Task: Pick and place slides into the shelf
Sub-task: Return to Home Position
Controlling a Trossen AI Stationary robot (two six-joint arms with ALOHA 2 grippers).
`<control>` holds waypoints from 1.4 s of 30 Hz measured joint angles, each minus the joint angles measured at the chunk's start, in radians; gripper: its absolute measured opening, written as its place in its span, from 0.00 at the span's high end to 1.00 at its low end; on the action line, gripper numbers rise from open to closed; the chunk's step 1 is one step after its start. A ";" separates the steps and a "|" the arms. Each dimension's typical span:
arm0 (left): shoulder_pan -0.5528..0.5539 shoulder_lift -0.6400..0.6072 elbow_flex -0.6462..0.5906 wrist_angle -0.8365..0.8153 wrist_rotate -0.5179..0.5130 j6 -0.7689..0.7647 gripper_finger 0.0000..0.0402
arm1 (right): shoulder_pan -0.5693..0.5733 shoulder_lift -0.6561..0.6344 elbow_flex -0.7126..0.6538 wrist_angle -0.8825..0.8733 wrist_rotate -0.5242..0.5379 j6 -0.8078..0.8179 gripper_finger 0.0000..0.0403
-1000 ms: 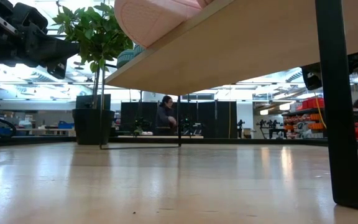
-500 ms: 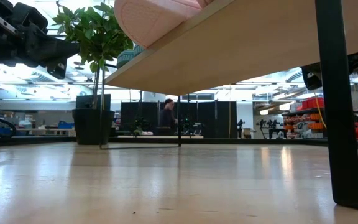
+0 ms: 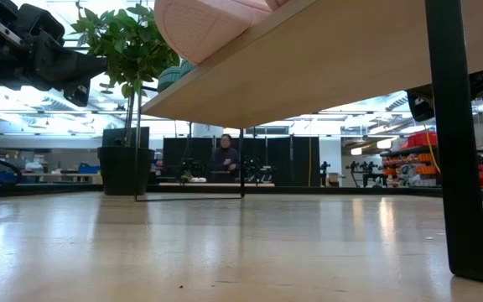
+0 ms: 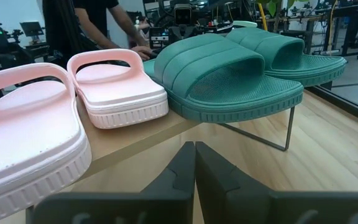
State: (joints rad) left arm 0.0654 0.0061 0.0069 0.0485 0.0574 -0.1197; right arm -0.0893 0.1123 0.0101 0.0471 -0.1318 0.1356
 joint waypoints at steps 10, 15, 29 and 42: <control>0.000 0.000 0.000 0.000 0.000 0.000 0.92 | 0.000 0.000 0.000 0.000 0.000 0.000 0.96; 0.000 0.000 0.000 0.000 0.000 0.000 0.91 | 0.000 0.000 0.000 0.000 0.000 0.000 0.96; 0.000 0.000 0.000 0.000 0.000 0.000 0.94 | 0.000 0.000 0.000 0.000 0.000 0.000 0.96; 0.000 0.000 0.000 0.000 0.000 0.000 0.93 | 0.000 0.000 0.000 0.000 0.000 0.000 0.96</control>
State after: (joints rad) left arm 0.0654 0.0061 0.0067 0.0483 0.0574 -0.1199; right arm -0.0891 0.1123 0.0101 0.0471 -0.1318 0.1356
